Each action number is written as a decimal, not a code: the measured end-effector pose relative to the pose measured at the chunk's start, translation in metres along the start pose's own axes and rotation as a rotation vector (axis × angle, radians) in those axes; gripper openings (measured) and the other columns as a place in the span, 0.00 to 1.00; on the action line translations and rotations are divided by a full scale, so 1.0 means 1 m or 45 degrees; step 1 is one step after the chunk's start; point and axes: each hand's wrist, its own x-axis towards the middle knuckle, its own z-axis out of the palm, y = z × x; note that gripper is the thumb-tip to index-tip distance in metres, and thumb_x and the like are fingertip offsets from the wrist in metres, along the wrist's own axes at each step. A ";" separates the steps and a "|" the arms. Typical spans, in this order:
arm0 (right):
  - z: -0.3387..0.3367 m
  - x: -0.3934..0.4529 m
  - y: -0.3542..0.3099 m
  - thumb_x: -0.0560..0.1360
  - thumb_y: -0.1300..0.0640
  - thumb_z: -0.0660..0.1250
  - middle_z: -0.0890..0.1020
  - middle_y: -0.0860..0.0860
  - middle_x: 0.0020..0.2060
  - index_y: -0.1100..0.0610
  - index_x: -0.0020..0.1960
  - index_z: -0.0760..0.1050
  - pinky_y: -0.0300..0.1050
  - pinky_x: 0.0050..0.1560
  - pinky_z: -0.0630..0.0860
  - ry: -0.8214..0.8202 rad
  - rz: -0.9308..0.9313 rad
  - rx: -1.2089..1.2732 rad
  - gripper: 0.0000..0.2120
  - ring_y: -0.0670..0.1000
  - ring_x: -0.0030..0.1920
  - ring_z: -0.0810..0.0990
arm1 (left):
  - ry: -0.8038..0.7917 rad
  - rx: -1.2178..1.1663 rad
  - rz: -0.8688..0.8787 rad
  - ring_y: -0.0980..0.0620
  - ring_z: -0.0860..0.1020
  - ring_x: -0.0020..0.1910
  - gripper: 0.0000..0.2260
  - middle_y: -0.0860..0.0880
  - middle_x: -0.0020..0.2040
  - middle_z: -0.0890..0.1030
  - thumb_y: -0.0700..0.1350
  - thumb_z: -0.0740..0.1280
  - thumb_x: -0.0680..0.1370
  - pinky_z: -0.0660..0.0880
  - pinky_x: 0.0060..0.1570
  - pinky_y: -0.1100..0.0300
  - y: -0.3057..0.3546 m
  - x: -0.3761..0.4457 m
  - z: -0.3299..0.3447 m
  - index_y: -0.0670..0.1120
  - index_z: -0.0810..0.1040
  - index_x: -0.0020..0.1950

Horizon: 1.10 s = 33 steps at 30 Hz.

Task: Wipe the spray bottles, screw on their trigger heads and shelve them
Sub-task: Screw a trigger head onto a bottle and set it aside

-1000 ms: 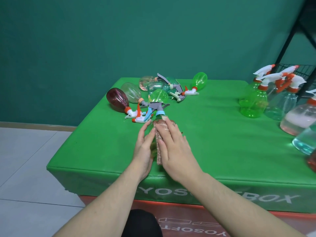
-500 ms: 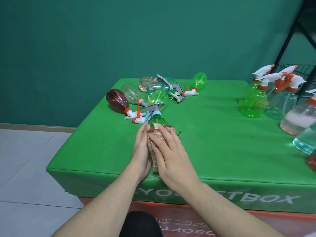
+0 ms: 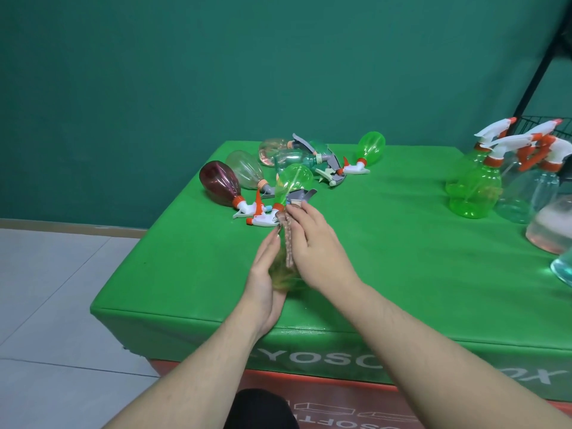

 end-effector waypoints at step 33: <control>0.004 -0.083 0.022 0.82 0.42 0.41 0.47 0.42 0.82 0.39 0.81 0.50 0.58 0.80 0.44 -0.068 -0.093 -0.267 0.27 0.45 0.81 0.42 | 0.192 0.126 0.077 0.43 0.85 0.58 0.22 0.44 0.59 0.86 0.50 0.70 0.74 0.81 0.56 0.51 0.003 -0.009 0.017 0.57 0.75 0.68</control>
